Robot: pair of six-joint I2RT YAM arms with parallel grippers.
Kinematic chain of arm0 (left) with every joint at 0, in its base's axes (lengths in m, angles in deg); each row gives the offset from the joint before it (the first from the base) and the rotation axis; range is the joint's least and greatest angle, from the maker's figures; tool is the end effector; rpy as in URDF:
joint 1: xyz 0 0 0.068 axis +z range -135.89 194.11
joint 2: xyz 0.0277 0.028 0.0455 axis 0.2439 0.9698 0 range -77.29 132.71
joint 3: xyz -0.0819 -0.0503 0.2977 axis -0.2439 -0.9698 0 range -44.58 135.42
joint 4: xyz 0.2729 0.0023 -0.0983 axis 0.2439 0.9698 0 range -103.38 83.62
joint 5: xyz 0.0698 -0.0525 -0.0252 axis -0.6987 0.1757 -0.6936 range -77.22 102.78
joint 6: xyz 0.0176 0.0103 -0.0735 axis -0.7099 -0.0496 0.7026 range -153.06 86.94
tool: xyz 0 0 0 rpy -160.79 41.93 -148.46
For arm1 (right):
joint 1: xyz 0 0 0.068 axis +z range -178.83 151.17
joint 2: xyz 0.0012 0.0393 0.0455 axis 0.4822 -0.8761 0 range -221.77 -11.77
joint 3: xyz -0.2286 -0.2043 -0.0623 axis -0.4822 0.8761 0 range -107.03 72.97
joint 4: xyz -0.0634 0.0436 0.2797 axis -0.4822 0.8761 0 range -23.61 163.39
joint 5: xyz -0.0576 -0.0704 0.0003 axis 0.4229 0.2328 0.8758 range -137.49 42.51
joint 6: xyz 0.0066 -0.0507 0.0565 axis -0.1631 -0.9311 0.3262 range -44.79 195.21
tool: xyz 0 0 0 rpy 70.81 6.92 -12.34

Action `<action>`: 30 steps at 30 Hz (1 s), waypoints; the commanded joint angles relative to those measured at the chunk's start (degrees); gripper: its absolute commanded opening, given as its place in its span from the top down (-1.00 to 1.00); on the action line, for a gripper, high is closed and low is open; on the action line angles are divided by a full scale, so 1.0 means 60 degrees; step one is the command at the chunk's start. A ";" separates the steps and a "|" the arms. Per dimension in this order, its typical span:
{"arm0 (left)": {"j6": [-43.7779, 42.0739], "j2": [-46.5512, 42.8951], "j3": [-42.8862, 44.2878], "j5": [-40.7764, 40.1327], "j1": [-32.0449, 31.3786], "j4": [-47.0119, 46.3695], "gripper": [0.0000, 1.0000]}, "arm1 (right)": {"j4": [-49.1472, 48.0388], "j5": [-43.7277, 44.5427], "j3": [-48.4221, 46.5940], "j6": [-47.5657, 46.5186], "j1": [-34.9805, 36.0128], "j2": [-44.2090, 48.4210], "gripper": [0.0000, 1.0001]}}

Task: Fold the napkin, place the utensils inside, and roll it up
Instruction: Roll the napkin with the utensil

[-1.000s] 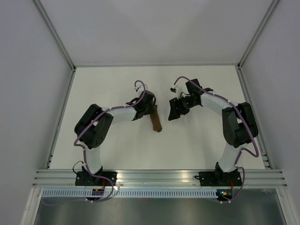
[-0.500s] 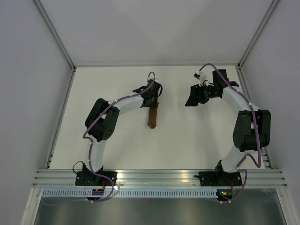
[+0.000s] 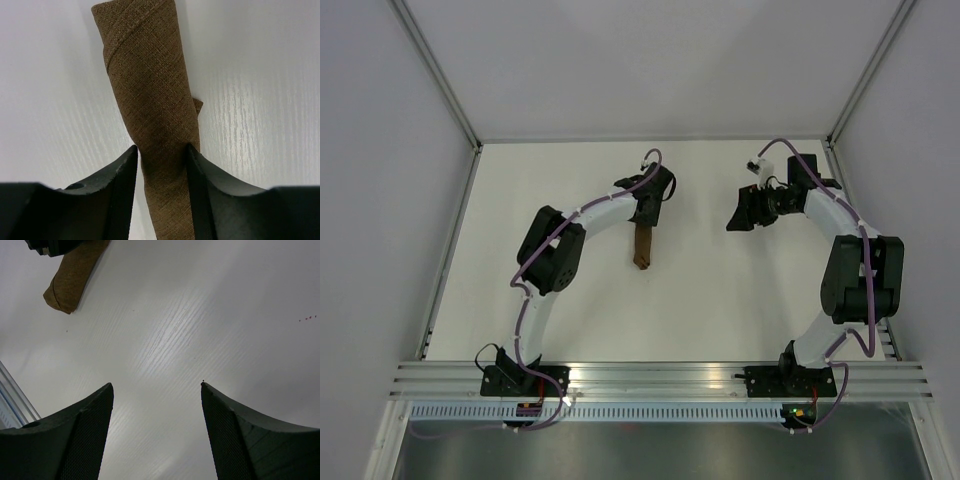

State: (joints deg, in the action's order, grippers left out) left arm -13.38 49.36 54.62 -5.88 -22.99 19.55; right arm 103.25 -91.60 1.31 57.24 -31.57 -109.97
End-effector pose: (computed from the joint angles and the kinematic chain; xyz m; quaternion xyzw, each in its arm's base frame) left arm 0.4440 -0.3099 0.1671 0.1035 0.9492 0.0179 0.2965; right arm 0.3923 0.0262 0.2386 -0.2052 0.8825 0.3212 0.2755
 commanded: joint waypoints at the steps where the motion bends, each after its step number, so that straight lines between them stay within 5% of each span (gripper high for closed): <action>1: -0.0043 0.0556 0.0371 -0.0407 -0.0144 0.0811 0.02 | -0.0196 -0.0279 0.0107 -0.0256 -0.0041 0.0252 -0.52; 30: -0.0292 -0.0264 0.0606 0.0370 -0.0042 0.0050 -0.26 | 0.0023 -0.0176 0.0312 -0.0680 -0.0319 0.0091 -0.52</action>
State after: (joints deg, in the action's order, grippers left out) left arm -13.42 51.77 56.74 -5.86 -23.60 20.73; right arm 103.49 -91.58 3.30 54.42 -33.19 -109.97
